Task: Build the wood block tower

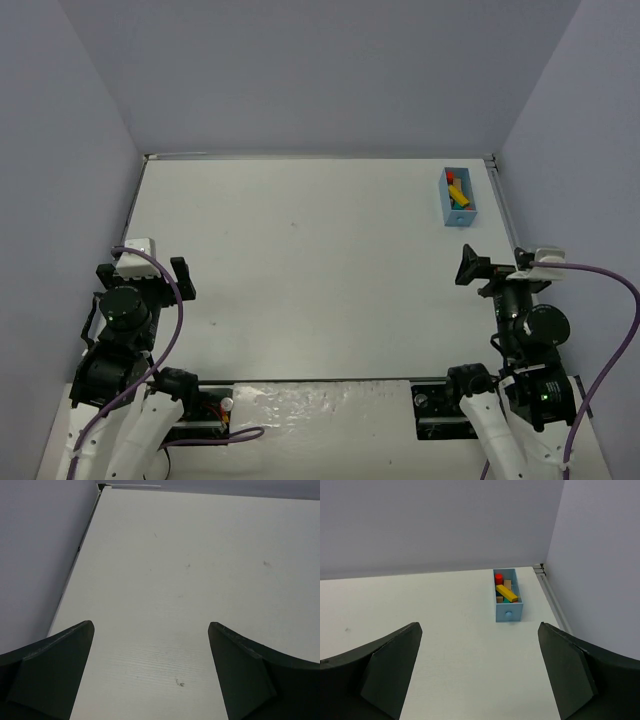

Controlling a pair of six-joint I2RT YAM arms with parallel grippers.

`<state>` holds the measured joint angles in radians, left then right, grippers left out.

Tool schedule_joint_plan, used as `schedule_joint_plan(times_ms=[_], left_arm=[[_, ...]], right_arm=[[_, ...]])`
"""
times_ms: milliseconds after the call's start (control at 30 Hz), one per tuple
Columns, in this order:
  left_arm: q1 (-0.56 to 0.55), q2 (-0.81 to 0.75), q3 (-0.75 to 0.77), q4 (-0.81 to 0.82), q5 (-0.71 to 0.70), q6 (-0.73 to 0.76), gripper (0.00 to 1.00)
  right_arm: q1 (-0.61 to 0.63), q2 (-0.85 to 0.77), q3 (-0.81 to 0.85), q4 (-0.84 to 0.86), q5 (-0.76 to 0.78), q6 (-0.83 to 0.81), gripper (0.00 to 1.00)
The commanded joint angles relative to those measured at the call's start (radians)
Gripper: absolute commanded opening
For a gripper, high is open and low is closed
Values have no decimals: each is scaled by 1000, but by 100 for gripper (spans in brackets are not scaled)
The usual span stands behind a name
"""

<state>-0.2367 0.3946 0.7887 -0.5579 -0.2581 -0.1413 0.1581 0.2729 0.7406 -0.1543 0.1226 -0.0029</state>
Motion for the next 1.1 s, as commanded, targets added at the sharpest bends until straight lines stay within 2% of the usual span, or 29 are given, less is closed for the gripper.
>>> schedule_joint_plan(times_ms=[0, 133, 233, 433, 533, 700, 733, 767, 900, 1067], left_arm=[[-6, 23, 8, 84, 8, 11, 97], [-7, 26, 4, 81, -11, 6, 97], [-9, 27, 4, 81, -13, 2, 97], [-16, 35, -5, 84, -32, -9, 97], [-23, 43, -5, 81, -37, -11, 97], [-30, 34, -6, 79, -42, -15, 97], [-31, 30, -8, 81, -44, -14, 97], [-34, 25, -10, 84, -48, -12, 97], [-46, 13, -17, 92, -49, -11, 97], [-60, -4, -22, 95, -50, -9, 97]], right_arm=[[9, 49, 22, 76, -18, 3, 100], [9, 112, 50, 76, -14, 64, 100], [9, 217, 84, 77, -11, 104, 100], [8, 671, 282, 73, 5, 254, 100], [3, 929, 440, 69, 17, 275, 100], [-126, 1264, 655, 58, -98, 337, 100], [-165, 1321, 690, 58, -131, 341, 96], [-208, 1383, 732, 58, -195, 346, 89], [-267, 1553, 863, 55, -153, 264, 76], [-316, 1670, 938, 55, -148, 197, 69]])
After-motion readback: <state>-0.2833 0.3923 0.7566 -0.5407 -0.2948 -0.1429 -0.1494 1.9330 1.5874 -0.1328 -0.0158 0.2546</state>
